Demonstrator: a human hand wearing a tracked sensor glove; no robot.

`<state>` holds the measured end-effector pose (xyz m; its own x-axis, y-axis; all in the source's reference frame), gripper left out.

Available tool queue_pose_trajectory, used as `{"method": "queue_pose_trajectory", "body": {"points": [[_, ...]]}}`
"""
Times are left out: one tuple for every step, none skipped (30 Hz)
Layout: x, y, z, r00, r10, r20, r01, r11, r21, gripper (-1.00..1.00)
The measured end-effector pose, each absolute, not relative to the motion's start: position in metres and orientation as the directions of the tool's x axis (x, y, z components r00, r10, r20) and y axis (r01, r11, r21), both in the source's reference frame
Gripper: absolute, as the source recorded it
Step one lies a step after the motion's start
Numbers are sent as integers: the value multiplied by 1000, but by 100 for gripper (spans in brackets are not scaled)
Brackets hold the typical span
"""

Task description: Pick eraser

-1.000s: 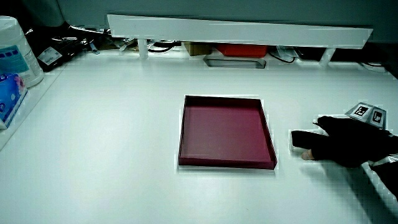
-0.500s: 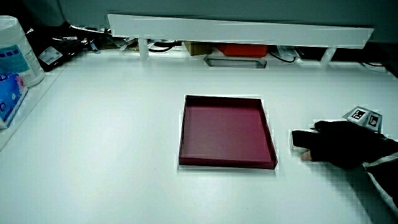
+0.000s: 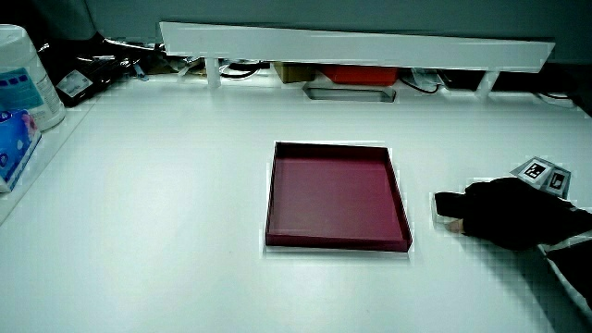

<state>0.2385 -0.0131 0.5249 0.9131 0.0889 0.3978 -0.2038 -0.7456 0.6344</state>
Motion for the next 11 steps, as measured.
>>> {"method": "queue_pose_trajectory", "body": {"points": [[239, -13, 525, 911, 94, 400, -198, -752, 629, 100], [236, -14, 520, 905, 84, 416, -214, -756, 619, 100], [234, -15, 519, 903, 77, 423, -222, -760, 611, 100], [229, -16, 513, 898, 60, 436, -238, -767, 595, 100], [225, -17, 508, 895, 46, 444, -249, -773, 583, 100], [220, -18, 503, 885, 32, 464, -272, -773, 573, 100], [214, -19, 496, 882, 19, 471, -279, -785, 554, 100], [210, -20, 498, 851, 30, 524, -316, -767, 558, 100], [206, -21, 501, 817, 43, 575, -354, -749, 560, 100], [198, -21, 493, 816, 62, 574, -347, -741, 574, 100], [192, -22, 488, 807, 54, 589, -362, -743, 564, 100]]}}
